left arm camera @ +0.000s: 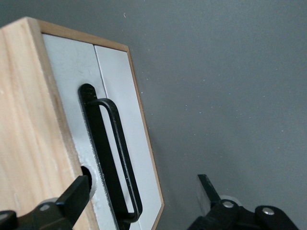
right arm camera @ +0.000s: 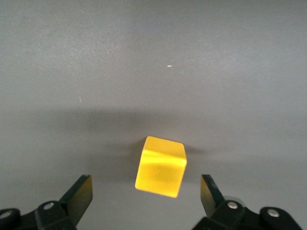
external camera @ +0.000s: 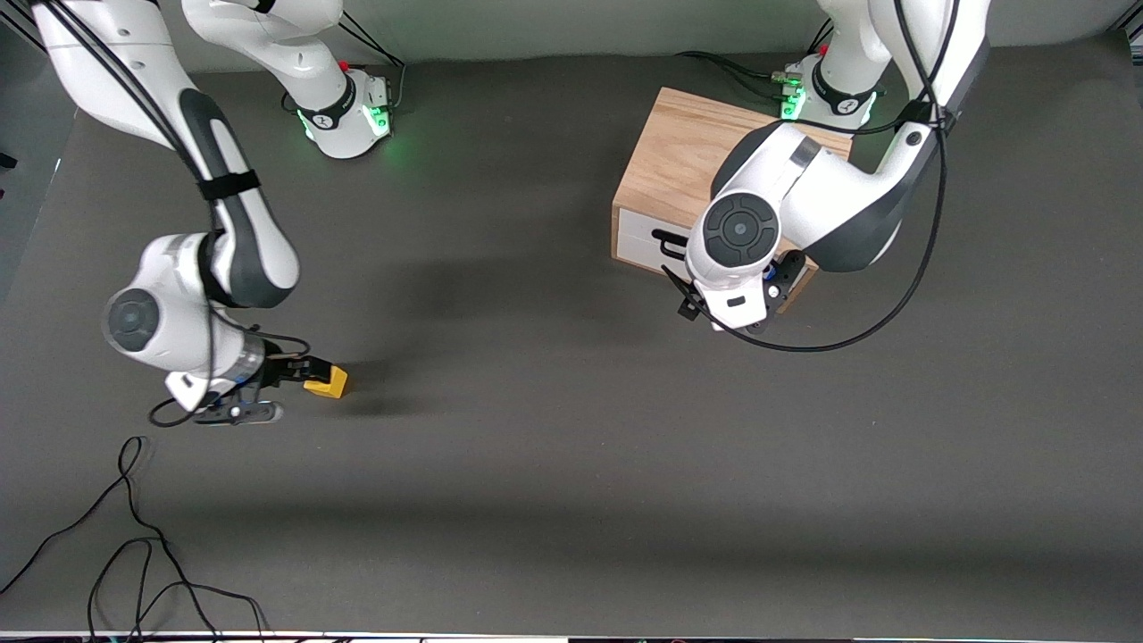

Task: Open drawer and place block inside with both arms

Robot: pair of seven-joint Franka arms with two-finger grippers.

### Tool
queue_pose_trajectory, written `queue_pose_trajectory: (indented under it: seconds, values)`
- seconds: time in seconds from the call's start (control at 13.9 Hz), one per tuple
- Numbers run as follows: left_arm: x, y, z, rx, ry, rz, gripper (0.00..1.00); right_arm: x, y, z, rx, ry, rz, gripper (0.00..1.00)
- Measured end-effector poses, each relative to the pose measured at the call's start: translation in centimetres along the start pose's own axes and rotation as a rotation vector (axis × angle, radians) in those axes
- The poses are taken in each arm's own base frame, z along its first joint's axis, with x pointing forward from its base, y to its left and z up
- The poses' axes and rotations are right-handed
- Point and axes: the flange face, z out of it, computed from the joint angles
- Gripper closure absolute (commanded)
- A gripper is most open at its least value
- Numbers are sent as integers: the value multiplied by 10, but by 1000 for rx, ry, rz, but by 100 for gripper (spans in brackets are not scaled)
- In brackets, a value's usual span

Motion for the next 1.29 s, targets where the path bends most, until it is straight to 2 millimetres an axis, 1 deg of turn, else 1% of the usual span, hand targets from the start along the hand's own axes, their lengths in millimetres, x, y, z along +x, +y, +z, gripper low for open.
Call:
queue_pose_trajectory:
  seconds: [0.07,0.22,0.36,0.43,0.72,0.93,1.15,1.29]
  values:
    - [-1,0,8,-3,-1,1,0,-3,2,11,-4,11,3,0]
    - [-3,1,22,-7,0,2,0,-9,16,30,-16,16,25,0]
    - [-4,0,34,-7,3,3,0,-12,30,41,-25,8,66,0]
    - [-3,0,39,-5,9,-2,0,-13,32,42,-27,6,85,0]
    - [-3,7,60,5,12,-12,0,-12,28,42,-23,15,111,0]
    - [-3,11,69,5,2,-11,0,-11,27,44,1,23,139,0]
    - [-3,11,69,6,2,-12,0,-10,18,57,2,38,133,0]
    - [-2,12,71,11,3,-26,0,-11,17,68,-2,31,132,0]
